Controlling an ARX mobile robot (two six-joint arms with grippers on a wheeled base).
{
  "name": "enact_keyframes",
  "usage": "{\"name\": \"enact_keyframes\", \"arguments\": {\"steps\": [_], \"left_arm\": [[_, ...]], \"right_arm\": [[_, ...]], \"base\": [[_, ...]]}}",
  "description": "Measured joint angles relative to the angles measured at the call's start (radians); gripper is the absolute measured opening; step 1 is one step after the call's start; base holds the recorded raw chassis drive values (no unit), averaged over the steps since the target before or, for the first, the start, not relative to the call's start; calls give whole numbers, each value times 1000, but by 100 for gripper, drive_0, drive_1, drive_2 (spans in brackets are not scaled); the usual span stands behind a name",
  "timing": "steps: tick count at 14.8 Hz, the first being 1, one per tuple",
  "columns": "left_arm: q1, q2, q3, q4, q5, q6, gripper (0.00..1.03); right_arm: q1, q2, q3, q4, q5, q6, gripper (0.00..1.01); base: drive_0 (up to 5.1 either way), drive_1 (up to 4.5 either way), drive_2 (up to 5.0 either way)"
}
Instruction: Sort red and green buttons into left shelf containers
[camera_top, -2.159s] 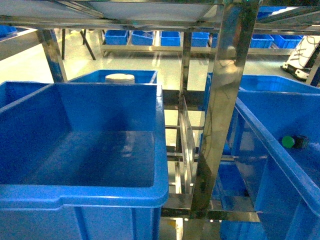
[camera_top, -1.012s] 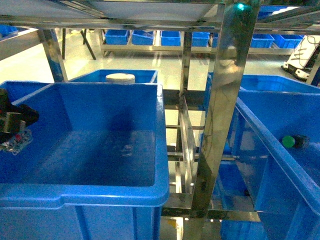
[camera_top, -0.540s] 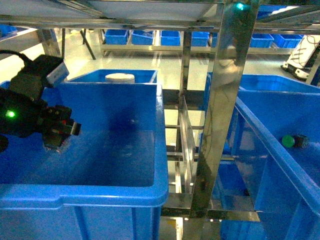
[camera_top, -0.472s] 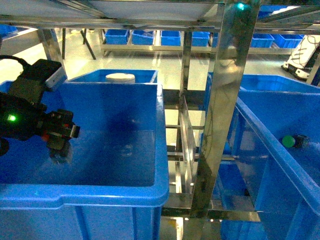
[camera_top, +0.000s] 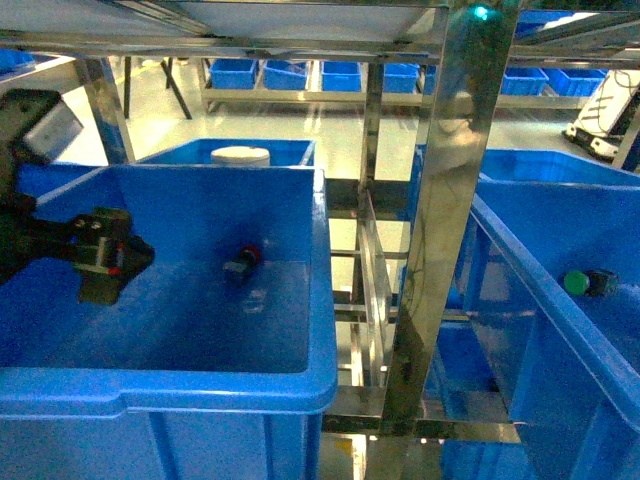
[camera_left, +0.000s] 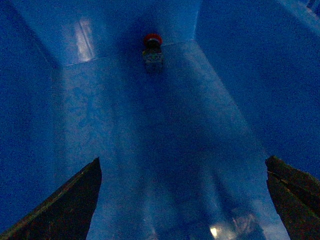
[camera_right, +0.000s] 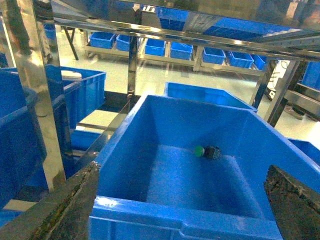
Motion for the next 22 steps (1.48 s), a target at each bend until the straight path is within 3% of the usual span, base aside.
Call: {"name": "enact_keyframes", "arguments": {"steps": [5,7,8,10,11,12,13,16,17,18,19,20,21,22], "left_arm": [[127,-442,-270,-96,113,-65,98],[164,-697,-372,22,116,-112,98],[196,-830,-410,-19,123,-124,98],[287,-1041,-474,-176,129,-195,98],[291,-1155,-478,-259,131,-221,98],[260,-1249,-478,-317,124,-228,98],[231,-1297,-478,-330,126,-229,98],[234,-1279,-476,-337,118,-243,98],[200,-1316,-528,-183,28,-204,88],[161,-1368,-582,-126,-27,-163,74],[129,-1378,-601,-130,-74,-144,59],[42,-1398,-620,-137,-168,-139,46],[5,-1426,-640,-138,-171,-135,32],[13,-1434,-646,-138,-190,-134,19]], "right_arm": [[0,0,0,0,0,0,98],[0,0,0,0,0,0,98],[0,0,0,0,0,0,98],[0,0,0,0,0,0,98],[0,0,0,0,0,0,98],[0,0,0,0,0,0,98],[0,0,0,0,0,0,98],[0,0,0,0,0,0,98],[0,0,0,0,0,0,98],[0,0,0,0,1,0,98],[0,0,0,0,0,0,98],[0,0,0,-1,0,0,98],[45,0,0,9,69,38,88],[71,0,0,25,92,63,75]], "base": [[0,0,0],[0,0,0],[0,0,0],[0,0,0],[0,0,0],[0,0,0],[0,0,0],[0,0,0],[0,0,0],[0,0,0],[0,0,0],[0,0,0],[0,0,0],[0,0,0]]}}
